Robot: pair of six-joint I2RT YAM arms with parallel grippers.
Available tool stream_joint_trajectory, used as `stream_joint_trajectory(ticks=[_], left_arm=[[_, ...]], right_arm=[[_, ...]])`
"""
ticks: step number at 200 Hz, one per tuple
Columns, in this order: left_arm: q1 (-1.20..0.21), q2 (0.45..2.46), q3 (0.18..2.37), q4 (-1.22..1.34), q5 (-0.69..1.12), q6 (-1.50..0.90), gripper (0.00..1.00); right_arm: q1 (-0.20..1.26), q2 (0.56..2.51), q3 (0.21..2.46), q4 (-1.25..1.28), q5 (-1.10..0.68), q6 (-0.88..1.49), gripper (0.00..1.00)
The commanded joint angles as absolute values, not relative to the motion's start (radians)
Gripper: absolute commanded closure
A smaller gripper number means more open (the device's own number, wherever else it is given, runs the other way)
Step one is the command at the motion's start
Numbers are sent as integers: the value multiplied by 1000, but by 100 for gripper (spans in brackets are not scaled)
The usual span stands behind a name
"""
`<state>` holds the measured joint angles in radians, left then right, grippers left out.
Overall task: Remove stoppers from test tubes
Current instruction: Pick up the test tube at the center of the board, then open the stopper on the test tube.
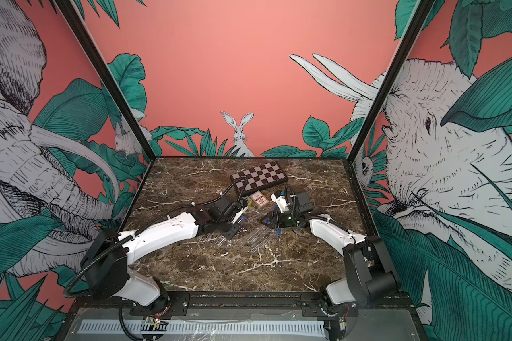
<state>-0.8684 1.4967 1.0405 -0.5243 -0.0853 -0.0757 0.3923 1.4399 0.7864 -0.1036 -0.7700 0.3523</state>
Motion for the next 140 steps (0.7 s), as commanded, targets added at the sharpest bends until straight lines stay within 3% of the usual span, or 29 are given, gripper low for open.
stream_joint_trajectory(ticks=[1, 140], left_arm=[[-883, 1448, 996, -464, -36, -34, 91], [-924, 1403, 956, -364, 56, 7, 91]], right_arm=[[425, 1459, 794, 3, -873, 403, 35], [486, 1530, 822, 121, -936, 481, 45]])
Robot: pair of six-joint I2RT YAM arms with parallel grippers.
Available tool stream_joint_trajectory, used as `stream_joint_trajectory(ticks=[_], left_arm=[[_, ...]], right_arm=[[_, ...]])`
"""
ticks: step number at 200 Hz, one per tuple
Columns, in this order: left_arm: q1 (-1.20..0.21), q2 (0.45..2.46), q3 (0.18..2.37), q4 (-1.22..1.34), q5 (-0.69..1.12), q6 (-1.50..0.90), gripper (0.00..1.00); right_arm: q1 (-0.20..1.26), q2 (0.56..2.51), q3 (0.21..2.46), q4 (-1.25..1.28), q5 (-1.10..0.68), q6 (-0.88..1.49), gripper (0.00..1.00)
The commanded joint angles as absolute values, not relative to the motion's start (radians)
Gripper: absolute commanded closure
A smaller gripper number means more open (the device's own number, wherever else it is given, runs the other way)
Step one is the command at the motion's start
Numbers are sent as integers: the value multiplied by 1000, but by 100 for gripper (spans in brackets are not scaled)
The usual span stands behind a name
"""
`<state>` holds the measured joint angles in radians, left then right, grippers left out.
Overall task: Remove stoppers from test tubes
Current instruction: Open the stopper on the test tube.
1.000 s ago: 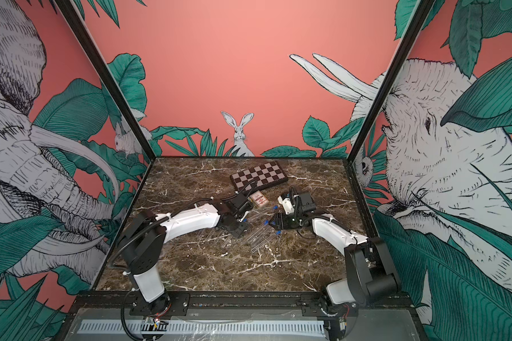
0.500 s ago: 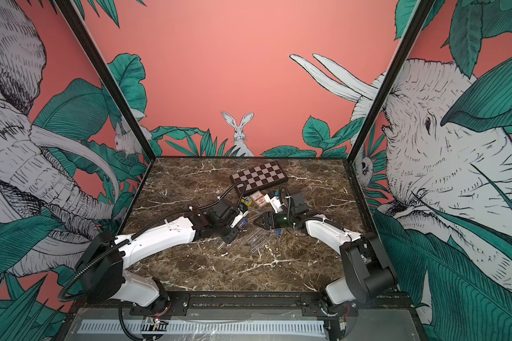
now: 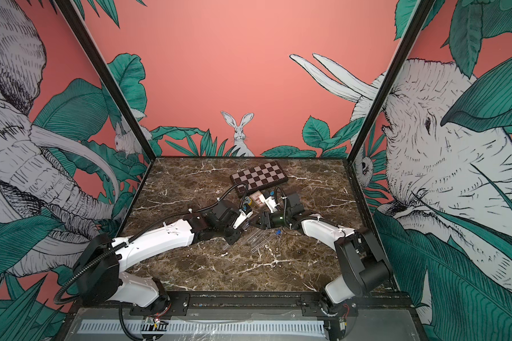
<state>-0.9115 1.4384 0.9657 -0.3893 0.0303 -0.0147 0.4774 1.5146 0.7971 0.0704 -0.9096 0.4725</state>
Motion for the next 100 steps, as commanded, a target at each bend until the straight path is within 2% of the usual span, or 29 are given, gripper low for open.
stream_joint_trajectory(ticks=[1, 100], left_arm=[[-925, 1403, 956, -364, 57, 6, 91], [-934, 1410, 963, -362, 45, 9, 92]], right_arm=[[486, 1529, 822, 121, -937, 482, 45], [495, 1530, 816, 149, -959, 497, 65]])
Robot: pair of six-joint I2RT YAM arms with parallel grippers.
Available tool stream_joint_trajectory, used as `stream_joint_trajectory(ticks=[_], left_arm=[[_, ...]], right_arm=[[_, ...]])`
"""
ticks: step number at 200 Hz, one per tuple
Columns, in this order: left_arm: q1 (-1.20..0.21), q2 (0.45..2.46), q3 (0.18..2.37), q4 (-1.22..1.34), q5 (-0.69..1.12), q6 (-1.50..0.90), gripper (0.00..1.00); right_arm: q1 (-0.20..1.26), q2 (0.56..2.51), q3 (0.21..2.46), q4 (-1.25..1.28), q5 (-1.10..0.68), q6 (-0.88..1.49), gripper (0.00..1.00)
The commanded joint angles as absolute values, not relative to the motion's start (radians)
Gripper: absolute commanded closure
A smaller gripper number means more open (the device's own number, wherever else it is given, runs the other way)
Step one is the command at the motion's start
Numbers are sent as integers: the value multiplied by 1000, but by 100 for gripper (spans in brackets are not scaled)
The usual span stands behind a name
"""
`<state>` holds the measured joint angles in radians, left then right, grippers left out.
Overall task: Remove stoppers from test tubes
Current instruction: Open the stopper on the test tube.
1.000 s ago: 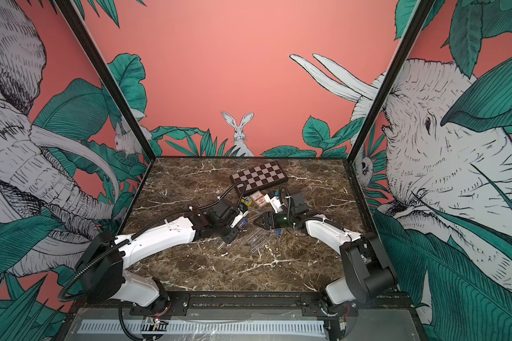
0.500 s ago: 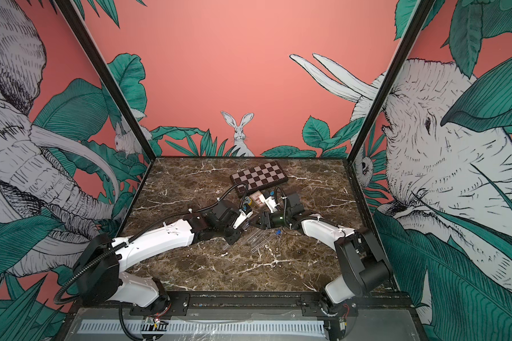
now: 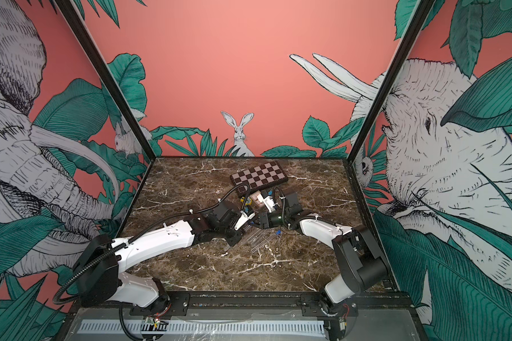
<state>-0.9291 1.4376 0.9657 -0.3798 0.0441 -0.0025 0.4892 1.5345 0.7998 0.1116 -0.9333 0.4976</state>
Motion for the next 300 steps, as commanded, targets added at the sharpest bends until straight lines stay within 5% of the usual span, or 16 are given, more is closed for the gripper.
stream_joint_trajectory(ticks=[1, 300], left_arm=[[-934, 1410, 963, -363, 44, 9, 92], [-934, 1427, 951, -410, -65, 28, 94]], right_arm=[[495, 1531, 816, 150, -960, 497, 66], [495, 1523, 825, 304, -1045, 618, 93]])
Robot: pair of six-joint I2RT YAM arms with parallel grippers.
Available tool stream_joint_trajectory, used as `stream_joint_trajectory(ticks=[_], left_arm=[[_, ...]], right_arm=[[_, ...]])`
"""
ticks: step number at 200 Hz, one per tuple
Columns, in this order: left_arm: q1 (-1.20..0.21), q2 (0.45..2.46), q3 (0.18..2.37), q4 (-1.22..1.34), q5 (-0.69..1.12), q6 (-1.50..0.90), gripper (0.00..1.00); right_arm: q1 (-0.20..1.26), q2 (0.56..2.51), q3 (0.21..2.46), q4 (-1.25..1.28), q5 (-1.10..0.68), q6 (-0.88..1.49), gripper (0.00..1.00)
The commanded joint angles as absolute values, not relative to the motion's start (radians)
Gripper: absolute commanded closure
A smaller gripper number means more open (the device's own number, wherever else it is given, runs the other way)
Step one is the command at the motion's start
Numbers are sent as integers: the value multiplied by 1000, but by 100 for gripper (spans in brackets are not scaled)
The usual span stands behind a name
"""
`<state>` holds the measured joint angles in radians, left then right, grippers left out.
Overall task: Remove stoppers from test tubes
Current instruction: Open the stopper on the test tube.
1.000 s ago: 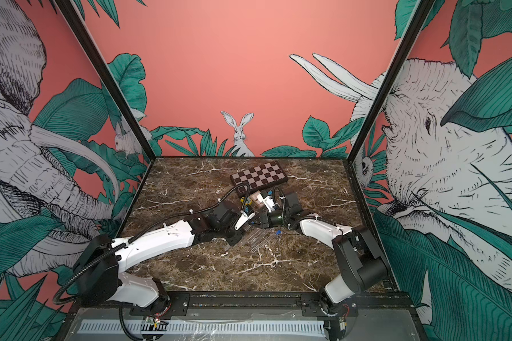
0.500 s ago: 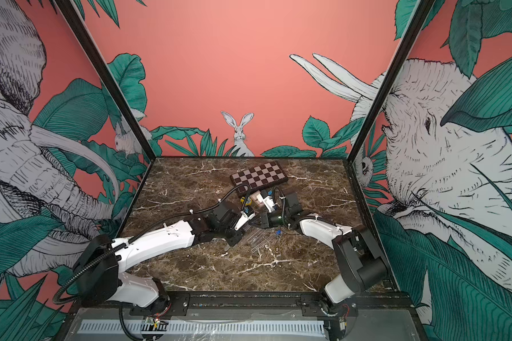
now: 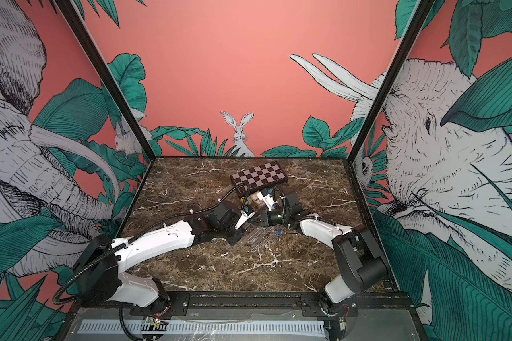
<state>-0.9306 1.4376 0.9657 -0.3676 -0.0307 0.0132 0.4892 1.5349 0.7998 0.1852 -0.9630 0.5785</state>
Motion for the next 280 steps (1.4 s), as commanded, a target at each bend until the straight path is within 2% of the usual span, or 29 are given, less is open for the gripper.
stream_joint_trajectory(ticks=[1, 64, 176, 228, 280], left_arm=[[-934, 1427, 951, -410, -66, 29, 94], [-934, 1434, 943, -416, -95, 27, 94], [-934, 1433, 944, -440, -124, 27, 94], [-935, 1434, 945, -448, -130, 27, 94], [-914, 1456, 970, -464, -158, -24, 94]], right_arm=[[495, 1523, 825, 305, -1045, 619, 93], [495, 1506, 828, 327, -1046, 646, 95], [454, 1474, 864, 94, -961, 506, 98], [433, 1468, 847, 161, -973, 558, 99], [376, 1429, 838, -27, -911, 435, 99]])
